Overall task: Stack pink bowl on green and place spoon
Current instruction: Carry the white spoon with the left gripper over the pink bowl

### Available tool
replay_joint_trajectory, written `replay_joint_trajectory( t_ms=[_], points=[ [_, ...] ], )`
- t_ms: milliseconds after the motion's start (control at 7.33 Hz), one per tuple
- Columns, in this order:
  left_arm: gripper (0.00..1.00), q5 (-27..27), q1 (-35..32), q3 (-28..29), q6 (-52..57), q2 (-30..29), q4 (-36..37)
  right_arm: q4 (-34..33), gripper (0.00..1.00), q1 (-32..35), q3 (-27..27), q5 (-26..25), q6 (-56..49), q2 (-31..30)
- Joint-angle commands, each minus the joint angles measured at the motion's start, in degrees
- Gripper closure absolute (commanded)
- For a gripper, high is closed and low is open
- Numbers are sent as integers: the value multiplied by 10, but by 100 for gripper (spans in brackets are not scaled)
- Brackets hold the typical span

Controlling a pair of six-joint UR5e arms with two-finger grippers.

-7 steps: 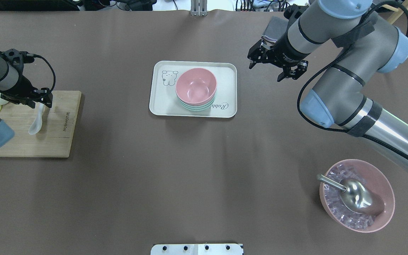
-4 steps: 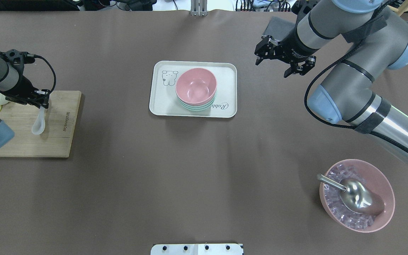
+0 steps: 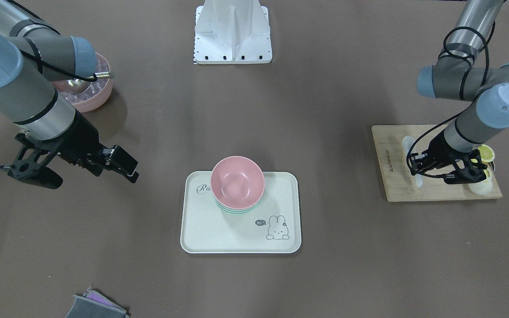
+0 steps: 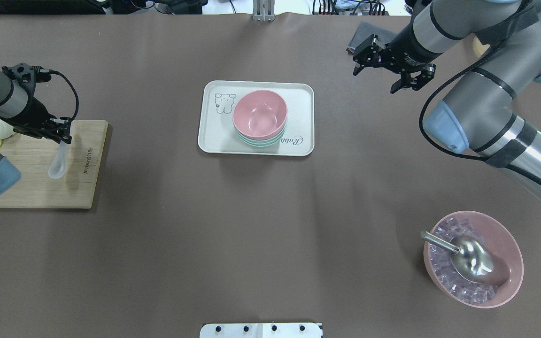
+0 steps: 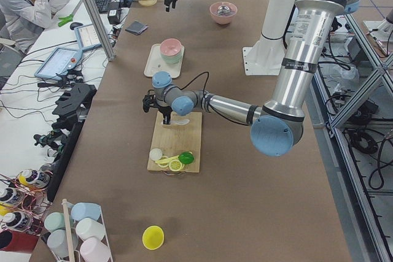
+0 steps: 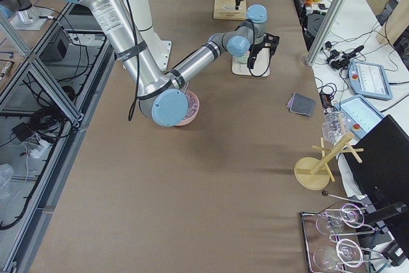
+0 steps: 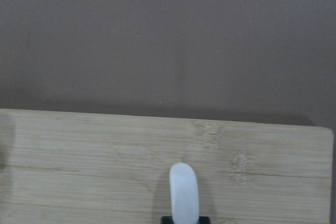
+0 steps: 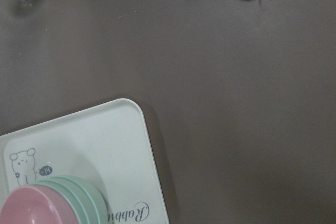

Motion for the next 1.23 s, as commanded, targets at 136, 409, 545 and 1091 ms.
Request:
replay_joint_trajectory(
  t_ms=[136, 409, 545, 1091],
  points=[
    [100, -25, 5, -18, -120, -102, 4, 0, 0, 88, 9, 39, -194, -106],
    [100, -15, 63, 2, -218, -184, 5, 1, 0, 119, 8, 46, -302, -166],
    [100, 22, 97, 31, -265, -241, 4, 2, 0, 122, 9, 46, -318, -181],
    [100, 142, 127, 165, -291, -404, -15, 4, 0, 123, 11, 48, -319, -192]
  ],
)
